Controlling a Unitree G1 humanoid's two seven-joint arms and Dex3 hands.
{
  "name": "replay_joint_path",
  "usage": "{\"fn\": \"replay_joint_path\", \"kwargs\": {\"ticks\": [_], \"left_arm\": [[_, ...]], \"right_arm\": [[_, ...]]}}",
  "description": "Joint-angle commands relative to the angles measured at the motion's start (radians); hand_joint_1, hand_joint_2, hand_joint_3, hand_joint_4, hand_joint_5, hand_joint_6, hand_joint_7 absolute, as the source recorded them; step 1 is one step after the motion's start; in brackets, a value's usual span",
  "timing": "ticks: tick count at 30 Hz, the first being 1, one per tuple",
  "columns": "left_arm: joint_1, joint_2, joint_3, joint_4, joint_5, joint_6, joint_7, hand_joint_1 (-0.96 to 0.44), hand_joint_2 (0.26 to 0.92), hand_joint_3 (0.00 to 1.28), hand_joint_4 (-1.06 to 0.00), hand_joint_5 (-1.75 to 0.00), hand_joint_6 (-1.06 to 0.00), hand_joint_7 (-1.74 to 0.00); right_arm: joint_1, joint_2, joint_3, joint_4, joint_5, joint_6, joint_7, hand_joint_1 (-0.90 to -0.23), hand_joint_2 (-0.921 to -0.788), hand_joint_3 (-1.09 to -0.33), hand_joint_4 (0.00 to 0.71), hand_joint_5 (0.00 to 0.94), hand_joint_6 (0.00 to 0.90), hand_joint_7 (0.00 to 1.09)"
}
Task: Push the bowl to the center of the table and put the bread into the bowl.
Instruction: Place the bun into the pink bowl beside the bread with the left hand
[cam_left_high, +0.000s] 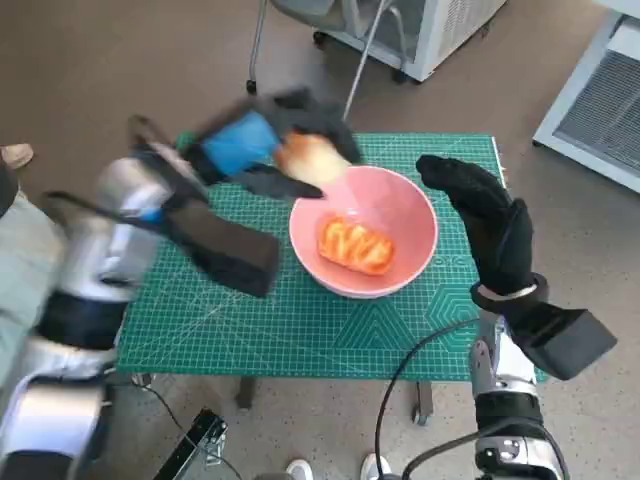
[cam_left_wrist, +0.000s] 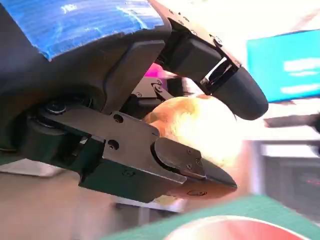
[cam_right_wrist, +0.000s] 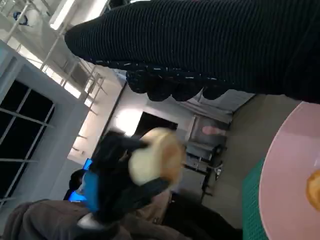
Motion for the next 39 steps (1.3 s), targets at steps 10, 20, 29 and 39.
{"fn": "replay_joint_path", "kwargs": {"ticks": [10, 20, 29, 39], "left_arm": [[0.02, -0.124, -0.145, 0.129, 0.055, 0.108, -0.121, -0.1, 0.912, 0.14, -0.35, -0.28, -0.42, -0.6], [0.049, -0.118, -0.134, 0.09, 0.032, 0.125, -0.137, -0.14, 0.921, 0.03, -0.36, -0.01, -0.5, -0.21], [0.074, -0.102, -0.082, 0.03, -0.018, 0.162, -0.164, -0.12, 0.921, 0.02, -0.36, 0.0, -0.51, -0.18], [0.131, -0.084, 0.024, -0.08, -0.171, 0.221, -0.247, -0.09, 0.921, 0.03, -0.36, 0.0, -0.51, -0.16]], "right_arm": [[0.065, -0.001, -0.01, -0.036, 0.006, 0.009, -0.017, -0.603, -0.921, -0.722, 0.418, 0.019, 0.056, 0.79], [0.064, -0.007, -0.015, -0.043, -0.007, 0.018, -0.045, -0.607, -0.921, -0.715, 0.421, 0.016, 0.081, 0.75], [0.054, -0.014, -0.015, -0.039, -0.013, 0.013, -0.054, -0.605, -0.921, -0.715, 0.424, 0.016, 0.084, 0.74], [0.037, -0.022, -0.009, -0.048, -0.041, 0.013, -0.087, -0.599, -0.921, -0.719, 0.427, 0.016, 0.085, 0.74]]}}
